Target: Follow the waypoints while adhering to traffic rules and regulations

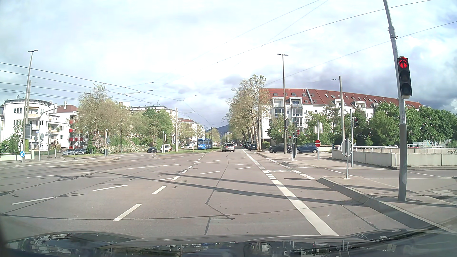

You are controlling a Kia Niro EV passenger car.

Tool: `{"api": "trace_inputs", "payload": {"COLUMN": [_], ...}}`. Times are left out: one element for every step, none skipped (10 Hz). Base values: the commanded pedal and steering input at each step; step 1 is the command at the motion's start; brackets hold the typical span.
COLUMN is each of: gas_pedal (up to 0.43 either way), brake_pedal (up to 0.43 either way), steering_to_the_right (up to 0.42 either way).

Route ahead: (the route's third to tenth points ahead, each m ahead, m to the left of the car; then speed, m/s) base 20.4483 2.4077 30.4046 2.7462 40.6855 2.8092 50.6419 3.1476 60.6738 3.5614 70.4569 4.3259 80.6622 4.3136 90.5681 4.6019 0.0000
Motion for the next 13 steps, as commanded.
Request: {"api": "trace_inputs", "payload": {"gas_pedal": [0.000,0.000,0.000,0.000,0.000,0.000,0.000,0.000,0.000,0.000,0.000,0.000,0.000], "brake_pedal": [0.146,0.152,0.152,0.146,0.152,0.152,0.152,0.152,0.152,0.152,0.152,0.152,0.152], "steering_to_the_right": [-0.003,-0.003,-0.003,-0.003,-0.003,-0.003,-0.003,-0.003,-0.003,-0.003,-0.003,-0.003,-0.003]}}
